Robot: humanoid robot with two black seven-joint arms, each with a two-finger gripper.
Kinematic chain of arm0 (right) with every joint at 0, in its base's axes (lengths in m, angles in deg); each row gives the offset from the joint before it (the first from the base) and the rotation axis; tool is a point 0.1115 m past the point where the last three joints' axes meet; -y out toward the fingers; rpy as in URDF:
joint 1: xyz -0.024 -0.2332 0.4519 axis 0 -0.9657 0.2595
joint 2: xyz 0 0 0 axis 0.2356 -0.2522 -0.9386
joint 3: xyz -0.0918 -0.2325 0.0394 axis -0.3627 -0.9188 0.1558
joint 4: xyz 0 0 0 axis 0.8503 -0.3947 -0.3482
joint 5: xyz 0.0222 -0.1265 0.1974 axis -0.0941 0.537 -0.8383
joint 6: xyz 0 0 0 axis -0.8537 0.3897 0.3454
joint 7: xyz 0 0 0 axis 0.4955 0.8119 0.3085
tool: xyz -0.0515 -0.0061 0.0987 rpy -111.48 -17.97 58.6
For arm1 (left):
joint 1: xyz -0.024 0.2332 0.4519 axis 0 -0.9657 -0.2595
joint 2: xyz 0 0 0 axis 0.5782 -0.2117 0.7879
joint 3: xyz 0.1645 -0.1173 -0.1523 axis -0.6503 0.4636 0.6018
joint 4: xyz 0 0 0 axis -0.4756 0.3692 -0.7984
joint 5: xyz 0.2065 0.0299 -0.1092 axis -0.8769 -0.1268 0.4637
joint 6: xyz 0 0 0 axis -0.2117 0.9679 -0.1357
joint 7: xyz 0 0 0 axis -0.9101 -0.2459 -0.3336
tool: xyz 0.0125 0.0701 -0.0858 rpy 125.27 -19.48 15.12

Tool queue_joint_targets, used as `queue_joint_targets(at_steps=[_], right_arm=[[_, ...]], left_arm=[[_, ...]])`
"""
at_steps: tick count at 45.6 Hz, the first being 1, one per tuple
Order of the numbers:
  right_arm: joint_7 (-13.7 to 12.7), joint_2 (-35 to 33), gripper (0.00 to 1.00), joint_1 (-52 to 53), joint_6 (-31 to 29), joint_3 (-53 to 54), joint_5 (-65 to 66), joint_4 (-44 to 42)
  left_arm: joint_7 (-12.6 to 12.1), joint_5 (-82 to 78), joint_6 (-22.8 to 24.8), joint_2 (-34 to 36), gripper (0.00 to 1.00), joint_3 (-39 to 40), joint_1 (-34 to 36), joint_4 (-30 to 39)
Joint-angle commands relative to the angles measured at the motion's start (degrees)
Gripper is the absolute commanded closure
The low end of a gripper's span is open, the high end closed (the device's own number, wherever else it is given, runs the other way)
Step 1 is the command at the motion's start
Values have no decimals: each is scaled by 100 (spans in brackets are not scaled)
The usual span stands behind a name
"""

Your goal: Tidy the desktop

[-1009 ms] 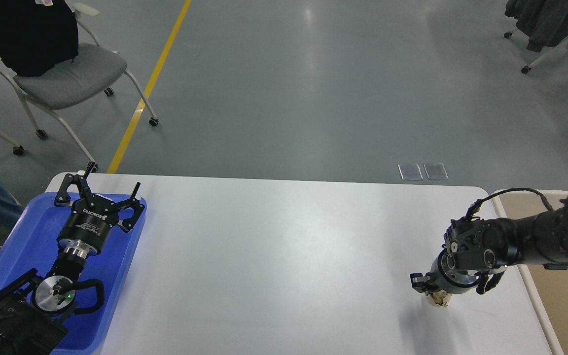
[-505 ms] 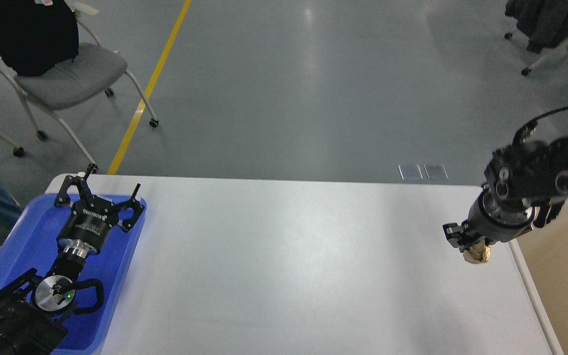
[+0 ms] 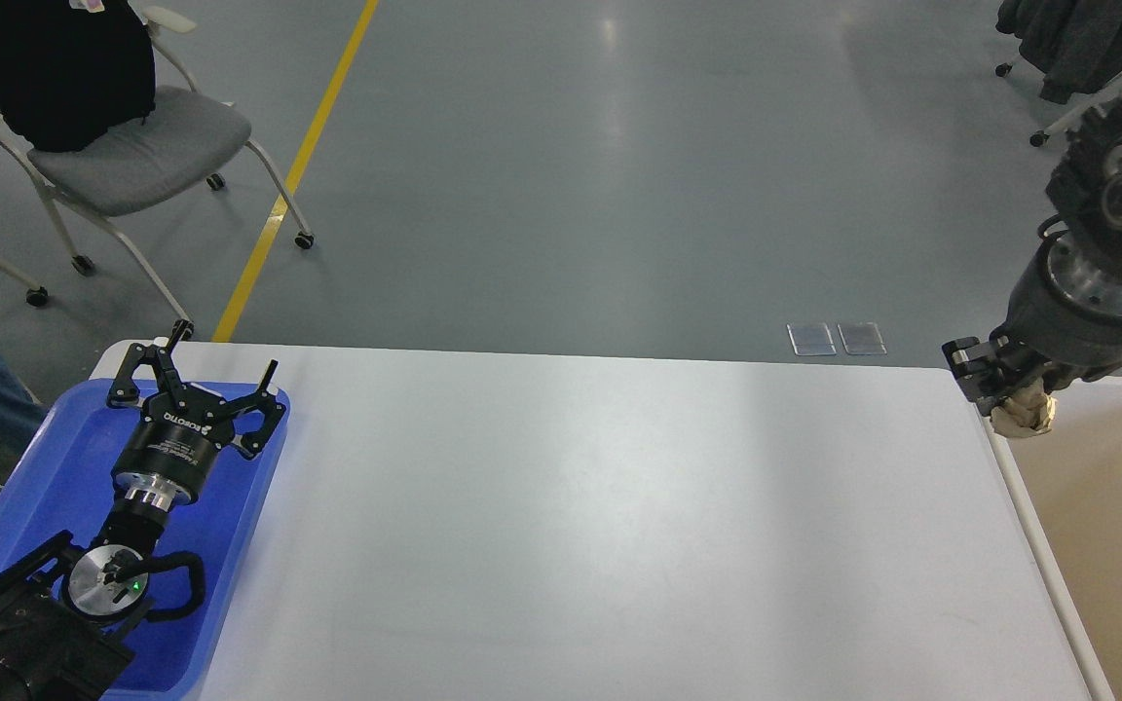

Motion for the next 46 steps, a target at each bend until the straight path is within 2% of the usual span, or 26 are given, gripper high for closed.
queue_joint_targets(at_steps=[1,8,12,16,20,24,29,36,42,46], right_arm=[[-11,-452,100,475,-79,-157,18,-31],[-37,-988,100,537,-26,-157,45,-330],[-46,-1287,100,449,237,-148,45,-681],[-46,-1612,100,203,825,-60,18,-1006],[-46,-1990,100,-271,1712,167,-8,-1279],[-55,-2359,100,-1026,2688,764,-17,-1499],[-63,-2641,100,-2168,3585,1608,-17,-1885],[-55,-2686,100,-3952,4991,2909,-104,-2816],[-55,-2396,100,-5473,5581,4376,-464,-3905],[-98,-2080,100,-6203,5670,5343,-588,-4802]], left_arm=[[0,0,-1,0,1,0,0,0],[0,0,-1,0,1,0,0,0],[0,0,-1,0,1,0,0,0],[0,0,-1,0,1,0,0,0],[0,0,-1,0,1,0,0,0],[0,0,-1,0,1,0,0,0],[0,0,-9,0,1,0,0,0],[0,0,-1,0,1,0,0,0],[0,0,-9,0,1,0,9,0],[0,0,-9,0,1,0,0,0]])
